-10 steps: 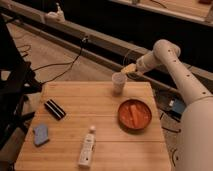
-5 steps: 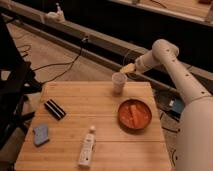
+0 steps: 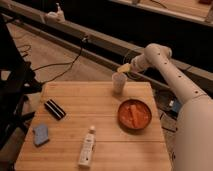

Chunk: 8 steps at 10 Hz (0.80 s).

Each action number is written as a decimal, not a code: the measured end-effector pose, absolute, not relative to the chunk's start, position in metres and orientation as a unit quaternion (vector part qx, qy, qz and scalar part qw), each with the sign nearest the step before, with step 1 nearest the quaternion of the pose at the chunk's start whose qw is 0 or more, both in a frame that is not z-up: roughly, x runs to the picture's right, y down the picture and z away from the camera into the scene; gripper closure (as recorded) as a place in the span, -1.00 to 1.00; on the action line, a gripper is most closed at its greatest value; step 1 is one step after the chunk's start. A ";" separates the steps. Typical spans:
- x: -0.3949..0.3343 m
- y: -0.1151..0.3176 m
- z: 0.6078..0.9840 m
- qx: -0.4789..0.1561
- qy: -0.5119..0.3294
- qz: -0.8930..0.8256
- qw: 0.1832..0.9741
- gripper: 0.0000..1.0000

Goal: Pick up the ceramic cup

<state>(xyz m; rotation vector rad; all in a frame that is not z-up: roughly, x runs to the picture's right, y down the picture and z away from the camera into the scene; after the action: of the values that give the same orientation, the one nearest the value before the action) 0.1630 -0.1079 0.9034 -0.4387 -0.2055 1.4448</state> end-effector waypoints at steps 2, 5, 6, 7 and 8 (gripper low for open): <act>0.159 -0.095 0.920 -0.198 -0.078 0.663 0.718 -0.60; 0.166 -0.071 0.939 -0.203 -0.049 0.678 0.705 -0.60; 0.165 -0.066 0.942 -0.207 -0.045 0.680 0.702 -0.60; 0.159 -0.057 0.946 -0.218 -0.042 0.682 0.696 -0.55; 0.152 -0.050 0.950 -0.229 -0.040 0.683 0.693 -0.41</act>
<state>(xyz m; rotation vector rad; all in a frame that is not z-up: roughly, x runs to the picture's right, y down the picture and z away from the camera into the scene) 0.1524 -0.0500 0.9496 -0.5112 -0.0902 1.5252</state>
